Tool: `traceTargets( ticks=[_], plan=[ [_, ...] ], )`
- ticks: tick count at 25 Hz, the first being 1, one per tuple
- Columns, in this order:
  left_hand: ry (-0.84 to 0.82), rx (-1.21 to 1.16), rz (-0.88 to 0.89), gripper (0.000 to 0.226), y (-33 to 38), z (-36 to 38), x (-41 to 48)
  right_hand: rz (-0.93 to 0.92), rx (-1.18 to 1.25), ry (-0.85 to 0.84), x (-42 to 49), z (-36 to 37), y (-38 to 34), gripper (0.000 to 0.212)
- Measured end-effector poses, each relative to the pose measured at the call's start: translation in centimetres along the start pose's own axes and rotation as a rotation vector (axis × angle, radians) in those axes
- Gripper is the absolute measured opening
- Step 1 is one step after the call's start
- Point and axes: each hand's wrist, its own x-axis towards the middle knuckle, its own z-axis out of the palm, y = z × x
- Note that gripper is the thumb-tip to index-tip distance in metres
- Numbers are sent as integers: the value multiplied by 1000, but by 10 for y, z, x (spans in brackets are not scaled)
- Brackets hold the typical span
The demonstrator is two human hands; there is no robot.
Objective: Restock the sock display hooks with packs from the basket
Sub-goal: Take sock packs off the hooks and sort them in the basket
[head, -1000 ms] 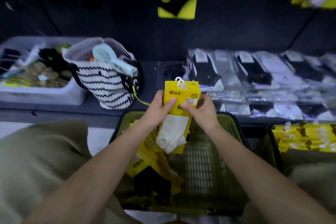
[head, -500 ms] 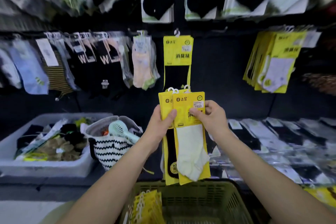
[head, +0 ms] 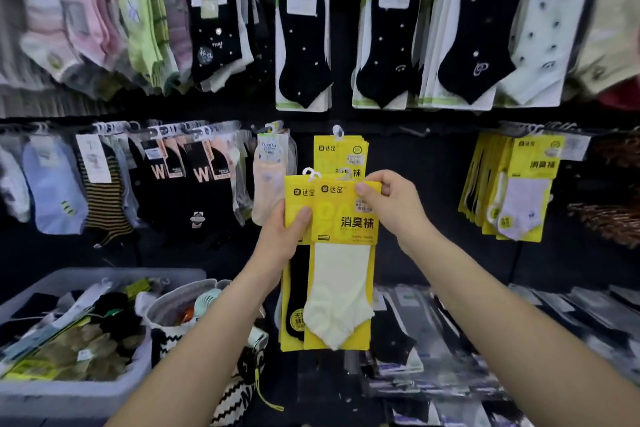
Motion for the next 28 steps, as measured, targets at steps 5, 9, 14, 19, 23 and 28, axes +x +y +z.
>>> traceTargets(
  ticks=[5,9,14,19,23,28],
  plan=[
    [238,-72,-32,12,7,-23,32,-9,-52,162,43,-5,-4,10],
    [271,-39,33,15,17,-43,49,-6,-93,219,74,-3,-7,9],
    [240,-70,25,12,22,-41,54,-27,-223,186,94,12,-3,2],
    [206,-80,6,10,25,-30,53,-5,-314,145,100,23,-3,2],
    [183,-77,-15,16,22,-25,52,-43,-336,240,85,19,1,26],
    [135,-61,-15,13,18,-8,48,-110,-105,114,31,34,21,28]
  ],
)
